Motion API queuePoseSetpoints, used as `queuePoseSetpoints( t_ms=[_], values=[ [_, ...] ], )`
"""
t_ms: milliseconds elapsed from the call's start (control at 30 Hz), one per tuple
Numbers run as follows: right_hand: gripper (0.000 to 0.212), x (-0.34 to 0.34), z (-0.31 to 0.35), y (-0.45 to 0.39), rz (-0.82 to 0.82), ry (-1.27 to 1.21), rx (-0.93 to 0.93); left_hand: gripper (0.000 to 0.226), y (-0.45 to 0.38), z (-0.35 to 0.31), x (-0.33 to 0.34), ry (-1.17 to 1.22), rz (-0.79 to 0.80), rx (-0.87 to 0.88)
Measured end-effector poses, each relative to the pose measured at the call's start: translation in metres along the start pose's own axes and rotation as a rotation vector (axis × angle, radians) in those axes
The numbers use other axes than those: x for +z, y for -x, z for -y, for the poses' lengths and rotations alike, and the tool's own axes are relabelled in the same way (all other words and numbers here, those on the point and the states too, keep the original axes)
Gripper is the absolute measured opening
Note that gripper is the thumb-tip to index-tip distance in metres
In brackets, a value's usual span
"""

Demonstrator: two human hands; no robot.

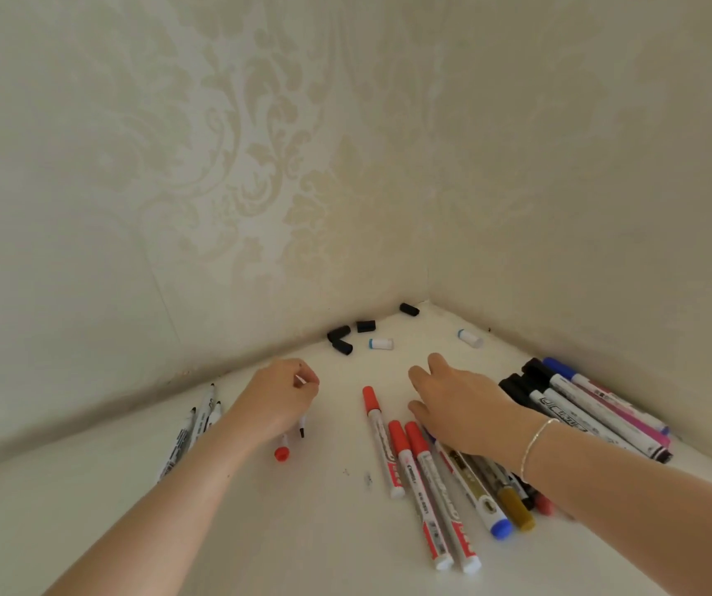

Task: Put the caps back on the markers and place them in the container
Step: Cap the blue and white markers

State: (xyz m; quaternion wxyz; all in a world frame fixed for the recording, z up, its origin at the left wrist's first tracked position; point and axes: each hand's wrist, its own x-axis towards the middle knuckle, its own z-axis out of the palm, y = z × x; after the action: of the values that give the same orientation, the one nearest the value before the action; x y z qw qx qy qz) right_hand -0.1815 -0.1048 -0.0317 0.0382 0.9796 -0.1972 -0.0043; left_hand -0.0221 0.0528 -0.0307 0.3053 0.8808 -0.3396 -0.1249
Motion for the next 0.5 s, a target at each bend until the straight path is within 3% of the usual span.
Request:
queuePoseSetpoints(
  t_ms=[133,267,333,500],
  values=[
    [0.025,-0.002,0.002,-0.011,-0.060,-0.008,0.039,0.006,0.009,-0.007,0.010,0.032,0.141,0.040],
    [0.028,-0.009,0.004,-0.043,-0.132,-0.142,0.085,0.029,0.023,-0.024,0.031,0.040,0.320,0.114],
    [0.038,-0.008,0.003,-0.064,-0.111,-0.233,0.090,0.035,0.024,-0.032,0.035,0.035,0.375,0.125],
    [0.047,0.000,0.011,-0.105,0.014,-0.252,0.055,0.023,0.014,-0.037,0.026,0.051,0.417,0.099]
  ],
)
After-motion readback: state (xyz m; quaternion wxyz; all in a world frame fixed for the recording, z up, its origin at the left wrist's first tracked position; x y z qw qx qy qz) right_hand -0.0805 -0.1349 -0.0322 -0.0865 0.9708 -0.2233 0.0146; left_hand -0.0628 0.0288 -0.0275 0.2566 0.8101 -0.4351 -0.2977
